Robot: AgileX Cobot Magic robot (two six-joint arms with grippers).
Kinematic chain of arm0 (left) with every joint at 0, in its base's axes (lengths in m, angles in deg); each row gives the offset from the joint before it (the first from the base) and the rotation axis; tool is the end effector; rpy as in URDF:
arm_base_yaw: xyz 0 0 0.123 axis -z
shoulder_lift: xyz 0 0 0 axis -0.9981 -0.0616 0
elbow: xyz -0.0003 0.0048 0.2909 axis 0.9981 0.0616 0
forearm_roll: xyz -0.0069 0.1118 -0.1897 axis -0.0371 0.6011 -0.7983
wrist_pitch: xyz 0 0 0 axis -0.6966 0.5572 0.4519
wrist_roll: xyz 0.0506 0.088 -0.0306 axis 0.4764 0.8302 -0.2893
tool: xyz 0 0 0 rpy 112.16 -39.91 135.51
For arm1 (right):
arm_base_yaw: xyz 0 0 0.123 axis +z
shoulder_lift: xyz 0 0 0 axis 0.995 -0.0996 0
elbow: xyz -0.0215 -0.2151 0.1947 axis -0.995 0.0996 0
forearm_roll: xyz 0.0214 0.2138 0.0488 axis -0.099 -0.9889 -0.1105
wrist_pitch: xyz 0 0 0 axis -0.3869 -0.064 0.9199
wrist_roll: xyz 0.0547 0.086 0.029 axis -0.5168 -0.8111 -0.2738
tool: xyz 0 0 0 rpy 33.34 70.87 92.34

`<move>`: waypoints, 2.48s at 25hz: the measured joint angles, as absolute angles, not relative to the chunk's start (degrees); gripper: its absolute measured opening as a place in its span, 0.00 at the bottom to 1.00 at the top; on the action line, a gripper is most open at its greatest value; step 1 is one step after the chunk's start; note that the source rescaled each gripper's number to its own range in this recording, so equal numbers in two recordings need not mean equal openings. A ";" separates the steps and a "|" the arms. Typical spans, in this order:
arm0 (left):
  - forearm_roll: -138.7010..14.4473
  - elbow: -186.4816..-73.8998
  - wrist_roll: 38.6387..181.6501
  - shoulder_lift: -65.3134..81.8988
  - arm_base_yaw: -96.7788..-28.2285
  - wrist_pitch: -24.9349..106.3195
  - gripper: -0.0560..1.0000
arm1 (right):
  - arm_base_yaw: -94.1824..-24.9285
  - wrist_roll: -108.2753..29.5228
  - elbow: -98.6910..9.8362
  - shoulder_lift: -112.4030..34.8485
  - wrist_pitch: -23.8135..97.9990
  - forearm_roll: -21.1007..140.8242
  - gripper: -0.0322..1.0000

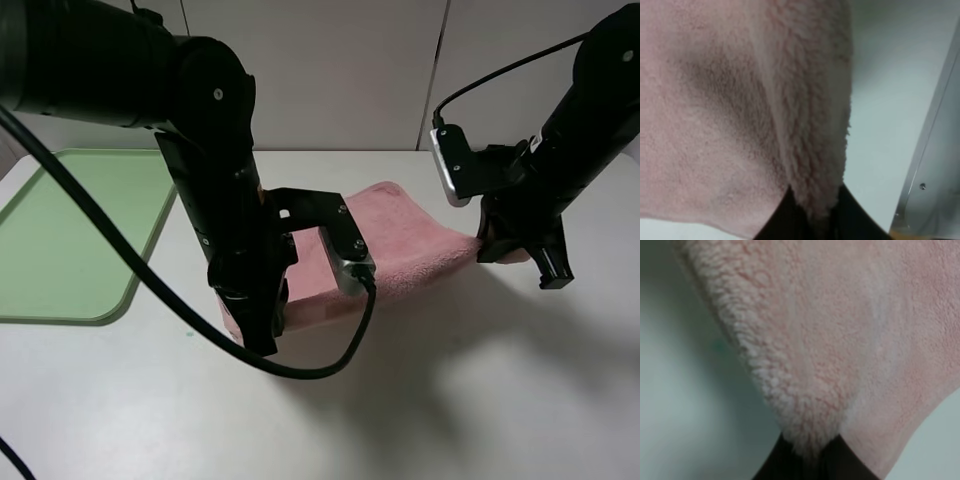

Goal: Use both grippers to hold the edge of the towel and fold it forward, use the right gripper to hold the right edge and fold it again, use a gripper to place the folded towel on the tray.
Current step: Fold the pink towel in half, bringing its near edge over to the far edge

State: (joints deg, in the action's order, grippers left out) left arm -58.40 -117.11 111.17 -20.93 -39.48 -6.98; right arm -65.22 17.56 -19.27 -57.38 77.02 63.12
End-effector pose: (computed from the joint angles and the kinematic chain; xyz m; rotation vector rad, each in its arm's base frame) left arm 0.2043 -0.2396 0.2014 1.8670 2.3686 -0.2319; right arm 0.2470 0.0922 0.2114 -2.2095 1.9859 -0.0364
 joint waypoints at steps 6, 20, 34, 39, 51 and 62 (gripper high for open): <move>-58.47 -117.11 111.17 -20.13 -35.39 -7.97 0.05 | -65.22 15.53 -19.26 -55.18 82.76 63.85 0.03; -60.23 -117.11 109.21 -19.53 -30.57 -8.14 0.05 | -65.22 9.32 -19.26 -49.01 93.30 66.21 0.03; -59.29 -117.11 107.53 -19.53 -30.84 -6.71 0.05 | -65.22 9.14 -19.26 -49.00 91.50 67.03 0.03; -56.73 -117.11 105.66 -19.53 -32.29 -5.51 0.05 | -65.22 9.14 -19.26 -49.00 91.04 67.17 0.03; -56.17 -117.11 105.28 -19.53 -37.60 -1.65 0.05 | -65.22 9.08 -24.80 -54.16 89.61 68.24 0.03; -54.15 -117.06 105.02 -19.53 -40.35 0.51 0.05 | -65.22 8.81 -32.32 -61.88 87.66 67.76 0.03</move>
